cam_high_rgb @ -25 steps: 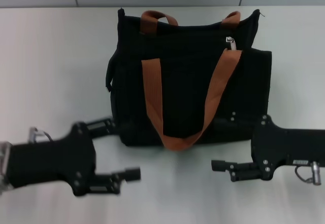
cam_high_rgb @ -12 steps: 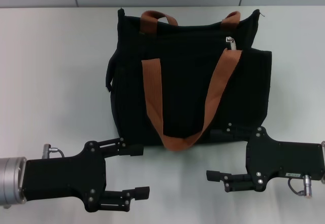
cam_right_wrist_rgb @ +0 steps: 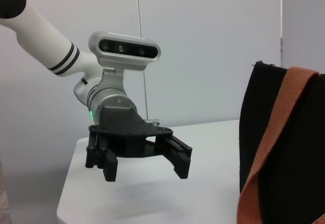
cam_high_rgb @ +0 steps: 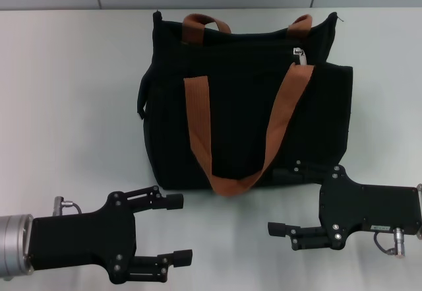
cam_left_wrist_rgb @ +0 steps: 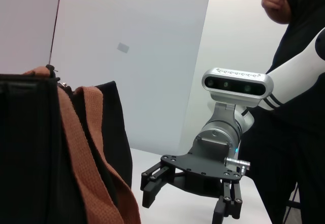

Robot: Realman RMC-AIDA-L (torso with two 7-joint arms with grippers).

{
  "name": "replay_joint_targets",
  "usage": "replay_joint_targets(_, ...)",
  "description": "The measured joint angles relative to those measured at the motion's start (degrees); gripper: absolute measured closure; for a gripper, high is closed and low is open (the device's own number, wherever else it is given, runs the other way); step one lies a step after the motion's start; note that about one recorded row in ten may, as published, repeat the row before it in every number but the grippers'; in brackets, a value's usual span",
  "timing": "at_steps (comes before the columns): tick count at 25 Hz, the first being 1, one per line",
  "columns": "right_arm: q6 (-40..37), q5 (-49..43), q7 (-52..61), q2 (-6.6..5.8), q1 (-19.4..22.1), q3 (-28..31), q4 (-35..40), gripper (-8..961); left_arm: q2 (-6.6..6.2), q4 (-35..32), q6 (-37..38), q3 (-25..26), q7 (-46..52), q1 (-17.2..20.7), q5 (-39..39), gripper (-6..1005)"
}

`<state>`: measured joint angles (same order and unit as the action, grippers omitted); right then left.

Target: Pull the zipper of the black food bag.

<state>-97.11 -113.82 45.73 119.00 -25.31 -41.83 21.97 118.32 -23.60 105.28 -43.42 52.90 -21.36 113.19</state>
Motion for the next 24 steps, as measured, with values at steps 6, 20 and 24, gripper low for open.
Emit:
replay_joint_targets(6, 0.0, 0.0, 0.0, 0.00, -0.3, 0.0, -0.5, 118, -0.05, 0.3, -0.2, 0.0, -0.1, 0.0, 0.0, 172)
replay_joint_targets(20, 0.0, 0.3, -0.1, 0.17, -0.6, 0.0, -0.7, 118, -0.11, 0.4, -0.2, 0.0, -0.2, -0.1, 0.1, 172)
replay_joint_targets(24, 0.2, 0.1, -0.2, 0.19, -1.1, 0.0, -1.2, 118, -0.11, 0.4, 0.0, 0.0, 0.0, 0.0, 0.1, 172)
